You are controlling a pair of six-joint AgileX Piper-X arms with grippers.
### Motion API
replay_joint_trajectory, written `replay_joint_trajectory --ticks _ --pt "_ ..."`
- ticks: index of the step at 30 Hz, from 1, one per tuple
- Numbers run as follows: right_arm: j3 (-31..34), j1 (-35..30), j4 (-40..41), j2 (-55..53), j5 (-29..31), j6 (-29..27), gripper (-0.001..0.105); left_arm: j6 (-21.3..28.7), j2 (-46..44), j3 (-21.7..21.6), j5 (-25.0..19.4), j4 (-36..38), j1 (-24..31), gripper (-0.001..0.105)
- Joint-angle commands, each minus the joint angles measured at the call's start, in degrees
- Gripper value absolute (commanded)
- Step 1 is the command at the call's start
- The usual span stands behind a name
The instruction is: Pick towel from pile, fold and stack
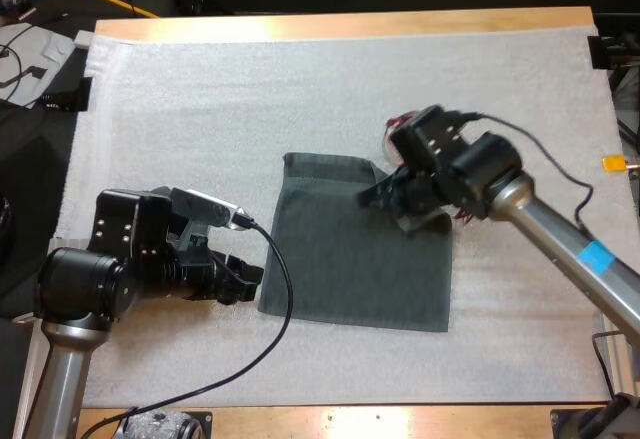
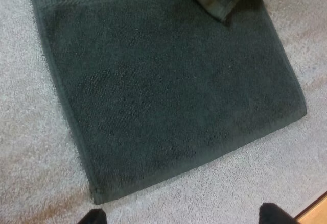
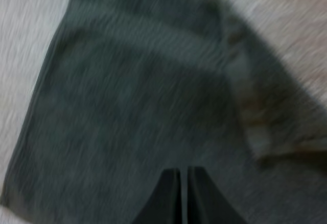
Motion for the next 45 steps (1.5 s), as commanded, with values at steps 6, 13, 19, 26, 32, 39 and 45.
replay_joint_trajectory --ticks 6,13,19,26,32,39,45 --pt "3.7 1.3 -1.2 1.7 -0.3 -0.7 0.0 -0.1 -0.2 -0.1 0.3 0.2 -0.1 0.058" --pt "5.9 -0.6 -5.0 7.1 -0.2 -1.1 0.0 0.0 -0.2 -0.1 0.3 0.4 -0.1 0.058" --pt "5.3 -1.4 -7.6 12.0 0.5 -0.8 0.0 0.0 -0.2 -0.1 0.2 0.4 0.0 0.058" --pt "5.2 -2.2 -10.0 15.1 3.0 -0.2 0.0 0.0 -0.2 0.0 0.3 0.5 0.0 0.058" --pt "5.5 -2.0 -11.1 16.6 3.8 -0.4 0.0 -0.2 -0.1 -0.1 0.5 0.0 -0.1 0.058" --pt "5.0 -2.2 -14.4 18.1 8.5 1.1 0.0 -0.1 -0.1 -0.1 0.5 0.0 -0.2 0.058" --pt "3.6 -3.5 -17.9 18.4 12.1 3.5 0.0 -0.1 -0.1 -0.2 0.6 0.1 -0.1 0.058"
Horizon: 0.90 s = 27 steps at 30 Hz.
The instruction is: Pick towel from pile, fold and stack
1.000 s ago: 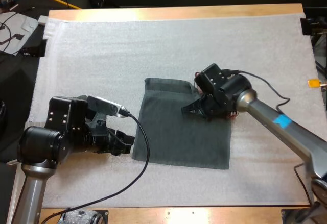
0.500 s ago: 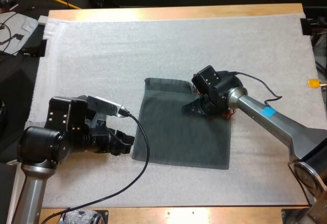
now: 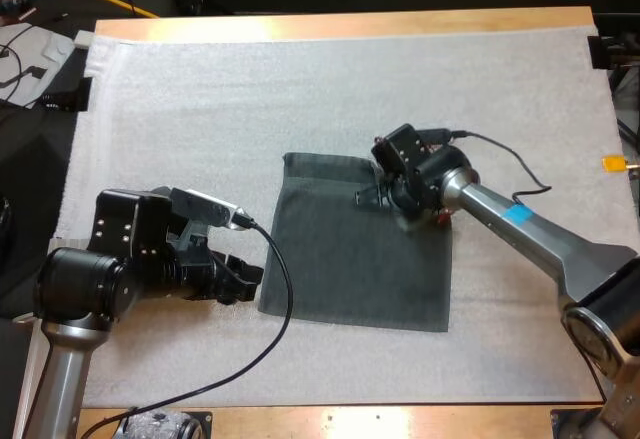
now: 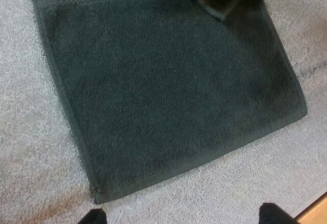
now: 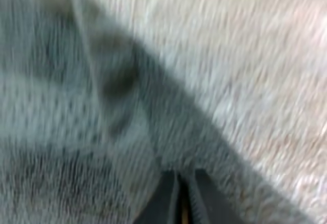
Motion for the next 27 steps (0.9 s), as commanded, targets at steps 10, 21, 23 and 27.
replay_joint_trajectory --ticks 10,21,23,27 --pt "-5.6 -3.3 -5.4 0.1 3.6 3.5 0.0 0.0 -0.1 -0.2 0.6 0.2 -0.1 0.058" --pt "-5.4 -3.1 -11.3 -2.8 -2.0 6.5 0.0 0.1 -0.2 -0.1 0.7 0.4 -0.1 0.058" --pt "-5.3 -3.0 -9.6 -4.2 -2.4 5.6 0.0 0.1 -0.2 -0.1 0.7 0.4 -0.1 0.058" --pt "-5.2 -2.2 -4.2 -6.7 -4.1 3.3 0.0 0.2 -0.2 -0.1 0.7 0.4 -0.2 0.058"
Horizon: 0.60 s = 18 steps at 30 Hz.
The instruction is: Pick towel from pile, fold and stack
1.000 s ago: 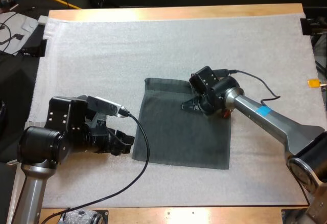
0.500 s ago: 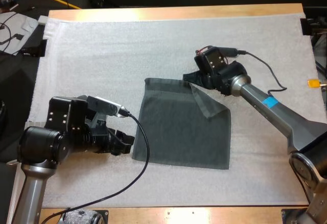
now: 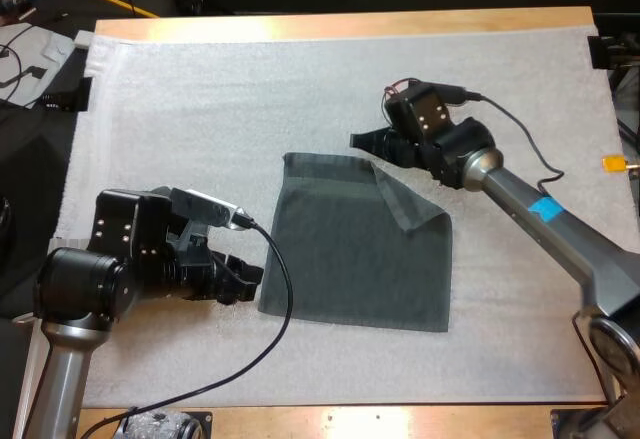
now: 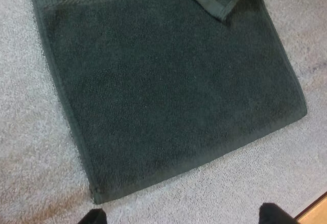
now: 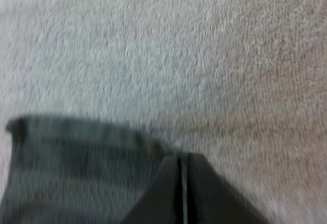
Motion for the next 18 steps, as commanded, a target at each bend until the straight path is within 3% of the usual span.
replay_joint_trajectory --ticks 1,7,18 --pt "0.1 1.0 6.6 -3.4 -2.1 -3.2 0.0 0.2 -0.1 -0.1 0.7 0.3 -0.2 0.058" --pt "0.3 3.8 15.0 -5.8 -4.6 -6.4 0.0 0.2 -0.1 0.0 0.8 0.1 -0.2 0.058" --pt "3.8 4.7 12.7 -1.9 -6.7 -7.6 0.0 0.0 -0.1 -0.1 0.8 0.3 -0.2 0.058"
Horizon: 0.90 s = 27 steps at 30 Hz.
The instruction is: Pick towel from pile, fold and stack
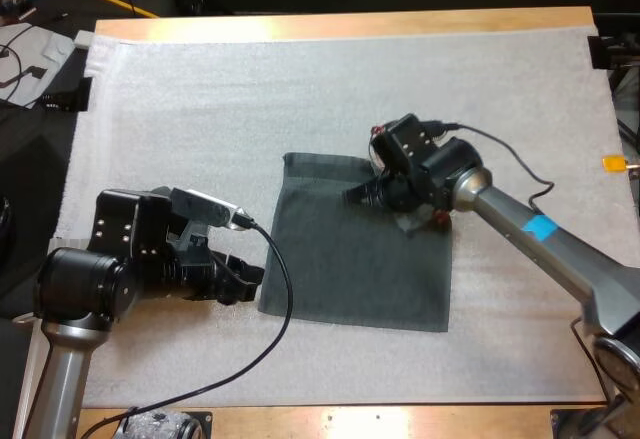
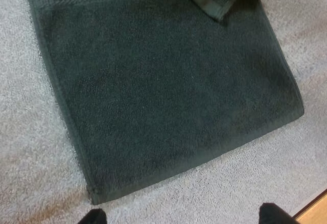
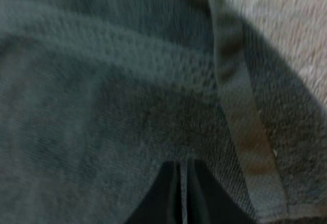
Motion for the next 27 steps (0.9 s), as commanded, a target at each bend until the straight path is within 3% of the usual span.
replay_joint_trajectory --ticks 1,15,27 --pt "0.7 -0.1 -0.7 1.8 -0.2 -1.0 0.0 0.0 0.0 -0.1 0.5 0.3 -0.2 0.058" --pt "-0.1 -2.0 -4.7 7.8 3.5 1.2 0.0 0.0 -0.1 -0.1 0.5 0.5 -0.1 0.058" --pt "-4.5 -5.1 -11.4 11.6 8.6 6.9 0.0 0.1 -0.2 -0.2 0.6 0.6 -0.1 0.058"
